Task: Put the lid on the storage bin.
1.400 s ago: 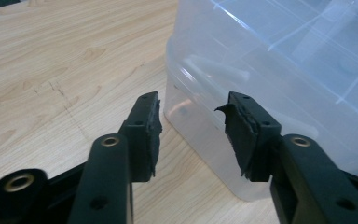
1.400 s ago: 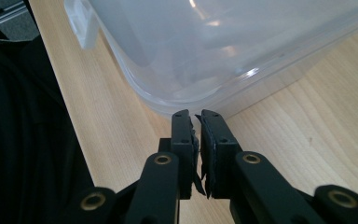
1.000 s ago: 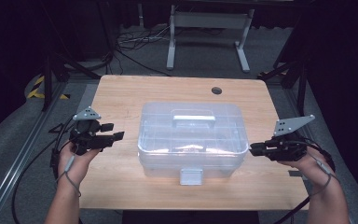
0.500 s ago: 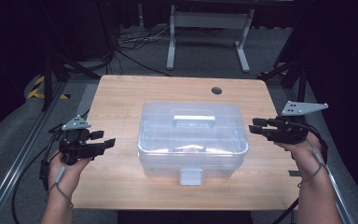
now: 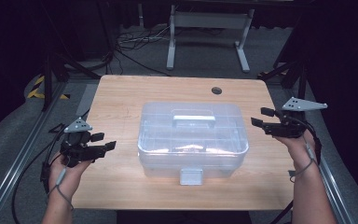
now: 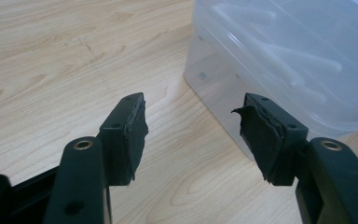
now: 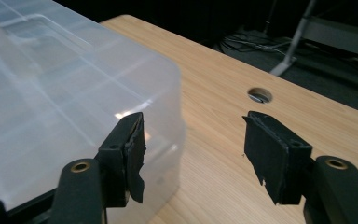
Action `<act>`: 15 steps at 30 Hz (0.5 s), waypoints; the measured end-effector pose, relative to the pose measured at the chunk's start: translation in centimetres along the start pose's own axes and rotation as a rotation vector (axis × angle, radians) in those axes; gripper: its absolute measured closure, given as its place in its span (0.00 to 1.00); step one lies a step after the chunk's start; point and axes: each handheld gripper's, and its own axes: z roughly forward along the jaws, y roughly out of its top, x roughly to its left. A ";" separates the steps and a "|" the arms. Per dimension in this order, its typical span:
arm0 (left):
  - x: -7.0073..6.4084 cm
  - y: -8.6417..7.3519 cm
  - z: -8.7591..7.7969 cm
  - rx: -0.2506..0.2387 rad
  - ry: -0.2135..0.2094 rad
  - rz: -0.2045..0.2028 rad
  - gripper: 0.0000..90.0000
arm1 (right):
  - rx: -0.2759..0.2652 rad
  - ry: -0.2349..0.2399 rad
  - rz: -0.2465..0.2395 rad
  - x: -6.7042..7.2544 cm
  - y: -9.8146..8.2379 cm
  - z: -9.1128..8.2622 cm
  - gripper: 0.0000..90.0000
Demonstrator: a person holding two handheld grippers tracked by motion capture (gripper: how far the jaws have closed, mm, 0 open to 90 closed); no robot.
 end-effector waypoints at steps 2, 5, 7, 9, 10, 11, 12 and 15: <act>0.1 0.1 0.1 0.001 0.003 0.000 0.46 | 0.006 -0.012 0.012 -0.5 -0.5 0.2 0.42; 0.3 0.2 0.6 0.004 0.009 0.006 0.45 | 0.026 -0.040 0.040 -1.4 -1.5 0.6 0.41; 0.4 0.2 0.9 0.007 0.006 0.004 0.45 | 0.038 -0.050 0.060 -1.8 -2.0 0.7 0.41; 0.5 0.2 1.4 0.011 0.006 -0.003 0.45 | 0.044 -0.059 0.074 -2.1 -2.6 0.8 0.40; 0.5 0.3 1.9 0.013 0.009 -0.007 0.45 | 0.052 -0.064 0.077 -2.2 -2.8 0.9 0.40; 0.6 0.4 2.2 0.013 0.007 -0.004 0.45 | 0.056 -0.066 0.079 -2.2 -3.0 1.0 0.40; 0.6 0.4 2.5 0.016 0.008 -0.003 0.45 | 0.064 -0.069 0.079 -2.3 -3.3 1.1 0.40; 0.6 0.4 3.4 0.029 0.016 -0.004 0.44 | 0.080 -0.072 0.072 -2.3 -3.7 1.6 0.38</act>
